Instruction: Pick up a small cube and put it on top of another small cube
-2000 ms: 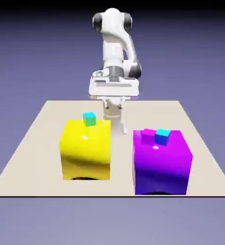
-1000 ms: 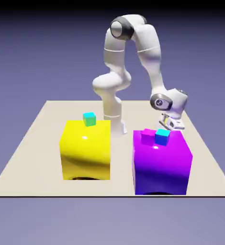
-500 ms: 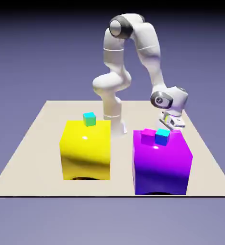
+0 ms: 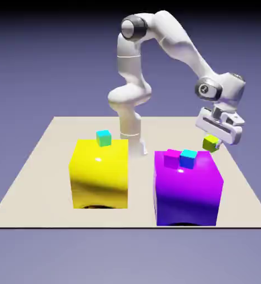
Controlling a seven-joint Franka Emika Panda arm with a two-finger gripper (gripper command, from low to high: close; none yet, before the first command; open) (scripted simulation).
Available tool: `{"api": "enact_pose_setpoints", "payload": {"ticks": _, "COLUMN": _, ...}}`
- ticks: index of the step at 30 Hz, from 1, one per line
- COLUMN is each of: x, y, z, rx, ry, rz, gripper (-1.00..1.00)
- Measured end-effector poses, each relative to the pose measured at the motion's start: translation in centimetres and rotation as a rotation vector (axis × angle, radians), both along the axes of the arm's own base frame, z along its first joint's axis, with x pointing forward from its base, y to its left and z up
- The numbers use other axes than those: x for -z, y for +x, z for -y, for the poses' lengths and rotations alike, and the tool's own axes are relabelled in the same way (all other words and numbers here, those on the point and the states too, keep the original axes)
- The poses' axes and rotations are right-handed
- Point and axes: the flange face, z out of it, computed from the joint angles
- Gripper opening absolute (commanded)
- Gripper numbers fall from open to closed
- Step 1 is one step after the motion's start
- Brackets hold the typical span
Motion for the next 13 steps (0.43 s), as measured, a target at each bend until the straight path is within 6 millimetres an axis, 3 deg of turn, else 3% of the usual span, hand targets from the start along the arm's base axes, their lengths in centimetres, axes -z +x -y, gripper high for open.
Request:
{"api": "enact_pose_setpoints", "payload": {"ticks": 2, "x": -4.4, "y": 3.4, "z": 4.3, "rx": 0.044, "ry": 0.007, "rz": 0.015, "gripper": -1.00}}
{"api": "enact_pose_setpoints", "payload": {"ticks": 4, "x": -6.1, "y": 6.3, "z": 10.8, "rx": 0.193, "ry": -0.013, "rz": 0.074, "gripper": -1.00}}
{"api": "enact_pose_setpoints", "payload": {"ticks": 6, "x": -6.3, "y": 6.7, "z": 12.0, "rx": 0.221, "ry": -0.018, "rz": 0.085, "gripper": -1.00}}
{"api": "enact_pose_setpoints", "payload": {"ticks": 10, "x": 0.2, "y": 7.2, "z": 13.1, "rx": 0.220, "ry": -0.018, "rz": 0.085, "gripper": -1.00}}
{"api": "enact_pose_setpoints", "payload": {"ticks": 11, "x": 0.5, "y": 7.2, "z": 13.2, "rx": 0.220, "ry": -0.017, "rz": 0.085, "gripper": 1.00}}
{"api": "enact_pose_setpoints", "payload": {"ticks": 13, "x": 0.5, "y": 7.2, "z": 13.2, "rx": 0.220, "ry": -0.017, "rz": 0.086, "gripper": 1.00}}
